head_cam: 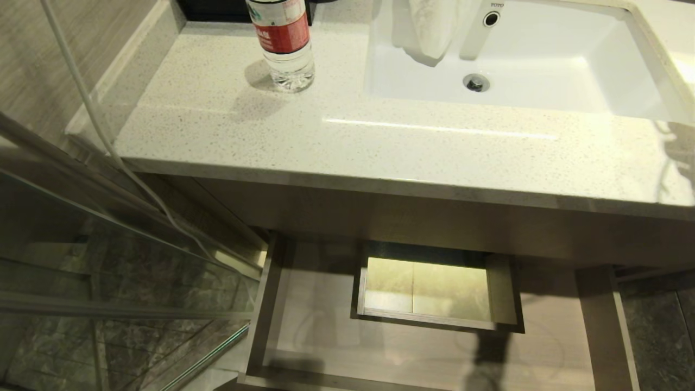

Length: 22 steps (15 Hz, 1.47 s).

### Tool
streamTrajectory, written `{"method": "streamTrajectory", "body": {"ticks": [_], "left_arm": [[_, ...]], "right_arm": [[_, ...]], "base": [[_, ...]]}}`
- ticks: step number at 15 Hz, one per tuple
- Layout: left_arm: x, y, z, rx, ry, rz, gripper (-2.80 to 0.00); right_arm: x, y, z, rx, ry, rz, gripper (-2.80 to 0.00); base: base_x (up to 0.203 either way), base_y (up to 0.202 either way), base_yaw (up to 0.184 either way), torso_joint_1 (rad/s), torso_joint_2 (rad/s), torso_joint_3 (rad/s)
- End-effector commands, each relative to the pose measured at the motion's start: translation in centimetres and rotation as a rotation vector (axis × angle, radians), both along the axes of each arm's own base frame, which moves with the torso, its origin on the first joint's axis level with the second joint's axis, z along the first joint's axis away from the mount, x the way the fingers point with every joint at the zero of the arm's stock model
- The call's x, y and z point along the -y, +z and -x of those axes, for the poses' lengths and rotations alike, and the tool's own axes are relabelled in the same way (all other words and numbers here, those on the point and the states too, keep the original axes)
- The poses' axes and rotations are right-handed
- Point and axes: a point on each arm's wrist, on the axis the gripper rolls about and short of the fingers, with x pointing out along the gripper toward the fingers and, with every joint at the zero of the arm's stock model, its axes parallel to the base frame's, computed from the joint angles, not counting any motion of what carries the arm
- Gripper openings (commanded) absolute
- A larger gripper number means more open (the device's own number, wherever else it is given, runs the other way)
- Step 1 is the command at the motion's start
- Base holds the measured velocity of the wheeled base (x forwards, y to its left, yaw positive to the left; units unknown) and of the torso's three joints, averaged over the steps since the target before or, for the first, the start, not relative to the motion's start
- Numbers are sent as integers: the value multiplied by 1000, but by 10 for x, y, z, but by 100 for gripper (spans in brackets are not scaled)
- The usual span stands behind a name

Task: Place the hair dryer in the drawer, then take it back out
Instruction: Place it on the countertop

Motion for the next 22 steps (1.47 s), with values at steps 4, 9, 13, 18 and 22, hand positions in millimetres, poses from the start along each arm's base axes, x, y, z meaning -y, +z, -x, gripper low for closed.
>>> {"method": "streamTrajectory", "body": {"ticks": [4, 9, 13, 18, 22], "left_arm": [[0, 0, 0, 1, -1, 0, -280], [0, 0, 0, 1, 1, 0, -280], [0, 0, 0, 0, 0, 0, -280], [0, 0, 0, 1, 0, 0, -280], [0, 0, 0, 0, 1, 0, -280]], "right_arm": [[11, -1, -9, -26, -33, 71, -280], [23, -9, -13, -148, -21, 194, -280], [32, -13, -17, -213, -43, 251, -280], [47, -27, -26, -351, -63, 306, -280], [60, -43, -46, -435, -44, 304, -280]], "base": [[0, 0, 0, 0, 0, 0], [0, 0, 0, 0, 0, 0], [0, 0, 0, 0, 0, 0], [0, 0, 0, 0, 0, 0], [0, 0, 0, 0, 0, 0]]}}
